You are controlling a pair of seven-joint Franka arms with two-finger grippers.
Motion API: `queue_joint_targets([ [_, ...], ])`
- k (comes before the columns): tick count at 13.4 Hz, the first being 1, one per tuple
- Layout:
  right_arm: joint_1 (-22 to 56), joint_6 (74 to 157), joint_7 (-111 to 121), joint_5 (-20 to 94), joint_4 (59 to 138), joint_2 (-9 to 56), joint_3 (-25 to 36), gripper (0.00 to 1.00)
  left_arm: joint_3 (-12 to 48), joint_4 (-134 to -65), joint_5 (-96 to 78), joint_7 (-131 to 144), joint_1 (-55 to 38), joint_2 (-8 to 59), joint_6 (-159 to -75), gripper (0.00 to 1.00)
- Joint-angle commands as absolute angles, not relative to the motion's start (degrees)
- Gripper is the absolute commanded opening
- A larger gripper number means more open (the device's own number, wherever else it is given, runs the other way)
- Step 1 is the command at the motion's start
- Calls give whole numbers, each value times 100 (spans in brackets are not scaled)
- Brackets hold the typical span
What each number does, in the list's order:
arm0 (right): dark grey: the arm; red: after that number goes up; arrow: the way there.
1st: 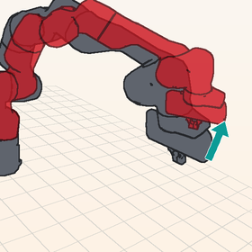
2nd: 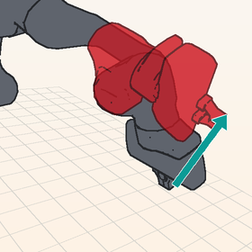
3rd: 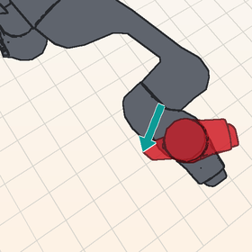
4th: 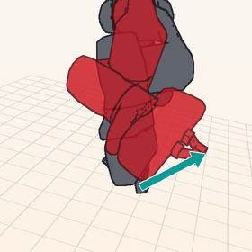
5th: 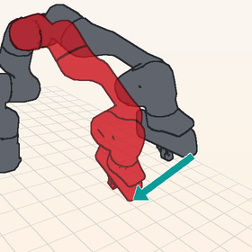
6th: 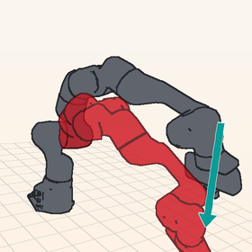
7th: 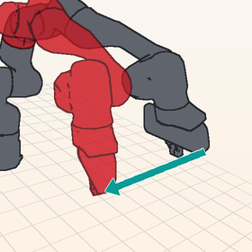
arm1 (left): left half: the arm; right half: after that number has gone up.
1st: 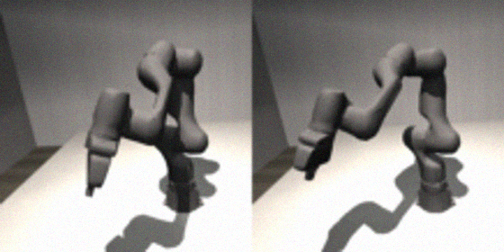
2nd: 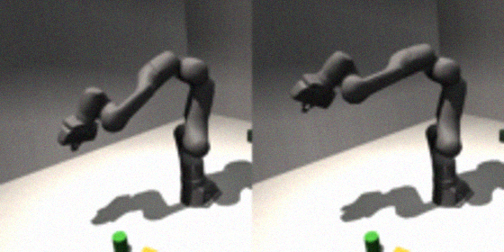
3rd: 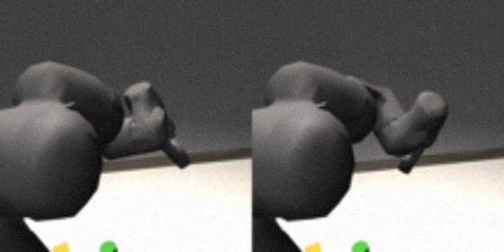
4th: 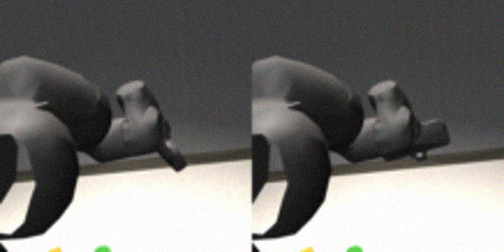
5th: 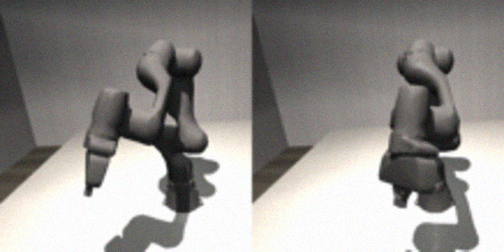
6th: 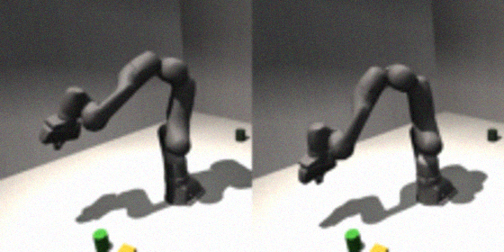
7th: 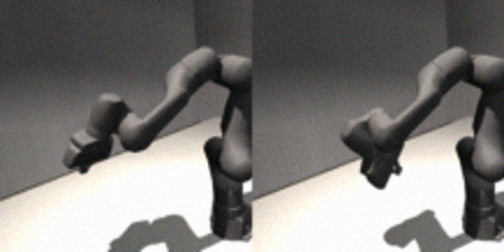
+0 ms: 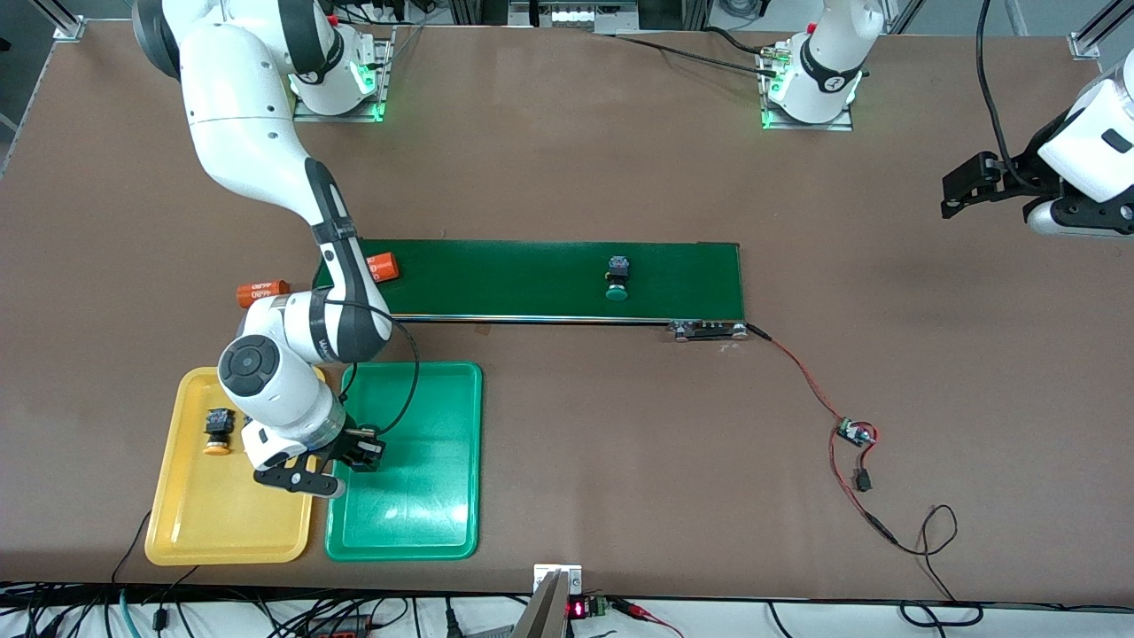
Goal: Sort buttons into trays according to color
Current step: 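Carry the green button to the green tray with the right gripper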
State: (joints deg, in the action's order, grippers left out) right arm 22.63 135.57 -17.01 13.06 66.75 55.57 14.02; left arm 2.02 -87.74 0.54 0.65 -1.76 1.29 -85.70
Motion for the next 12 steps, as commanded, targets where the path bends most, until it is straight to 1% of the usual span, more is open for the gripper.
queue_joint_targets([
  [1, 2215, 13195, -1556, 1441, 6460, 5407, 1310, 100, 202, -8569, 132, -53, -167, 202, -8429, 100],
  [3, 2258, 12816, -1564, 1424, 6486, 5152, 1310, 100, 202, -8569, 132, -44, -193, 202, -8429, 100],
  [7, 2907, 12280, -1906, 1415, 7433, 4116, 1327, 100, 202, -8569, 132, -44, -193, 202, -8402, 100],
  [10, 3330, 11831, -1995, 1389, 8014, 3535, 1327, 100, 202, -8561, 123, -53, -193, 202, -8402, 100],
  [12, 3559, 11603, -1969, 1371, 8165, 3288, 1345, 100, 202, -8561, 123, -53, -193, 202, -8402, 100],
])
